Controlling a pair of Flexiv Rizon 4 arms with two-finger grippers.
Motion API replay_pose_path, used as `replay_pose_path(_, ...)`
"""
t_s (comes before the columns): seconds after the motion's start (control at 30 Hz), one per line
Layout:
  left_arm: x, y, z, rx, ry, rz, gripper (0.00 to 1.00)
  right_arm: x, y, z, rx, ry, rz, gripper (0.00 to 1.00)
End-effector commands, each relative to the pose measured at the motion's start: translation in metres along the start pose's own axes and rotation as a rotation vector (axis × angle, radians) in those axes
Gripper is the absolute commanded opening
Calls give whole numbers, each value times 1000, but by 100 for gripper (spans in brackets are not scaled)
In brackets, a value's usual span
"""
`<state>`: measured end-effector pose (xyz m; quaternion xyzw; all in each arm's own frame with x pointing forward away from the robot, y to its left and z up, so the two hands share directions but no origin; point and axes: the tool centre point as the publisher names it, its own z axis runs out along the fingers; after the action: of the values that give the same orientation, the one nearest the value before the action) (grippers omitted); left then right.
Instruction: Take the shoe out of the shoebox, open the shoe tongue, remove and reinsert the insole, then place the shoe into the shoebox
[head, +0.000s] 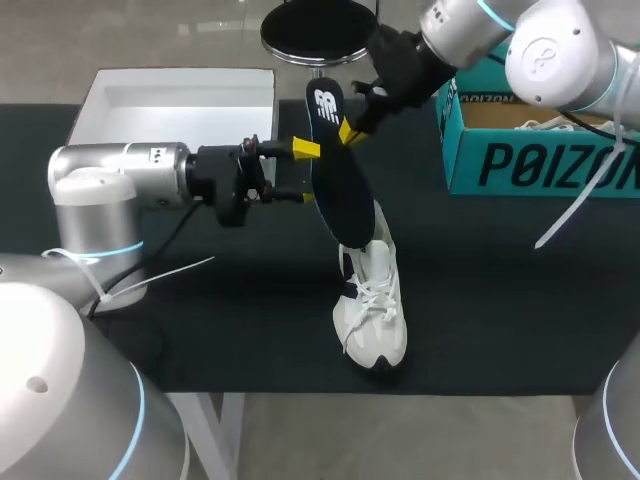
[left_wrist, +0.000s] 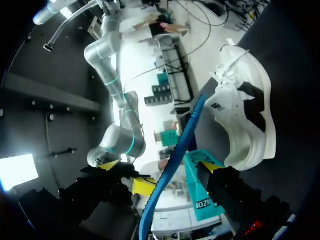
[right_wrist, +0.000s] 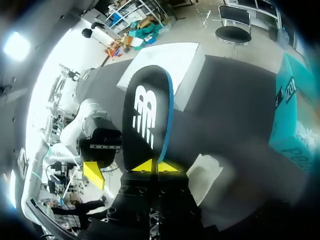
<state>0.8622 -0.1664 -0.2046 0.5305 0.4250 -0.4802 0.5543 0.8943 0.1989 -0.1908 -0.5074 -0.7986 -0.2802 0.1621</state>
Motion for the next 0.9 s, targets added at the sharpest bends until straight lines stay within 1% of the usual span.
replay_pose_path(0.03,-1,-1,7,-8,19,11,100,-2,1,-2,10,-4,10,0)
replay_pose_path(0.43,9,3,15,-7,45,10,100,-4,1,-7,9,-6,14,0)
replay_pose_path(0.63,6,9,19,-35,40,22,100,-4,-3,-7,10,-3,17,0)
replay_pose_path(0.9,5,15,21,-46,41,35,100,-4,-11,-6,18,1,21,0)
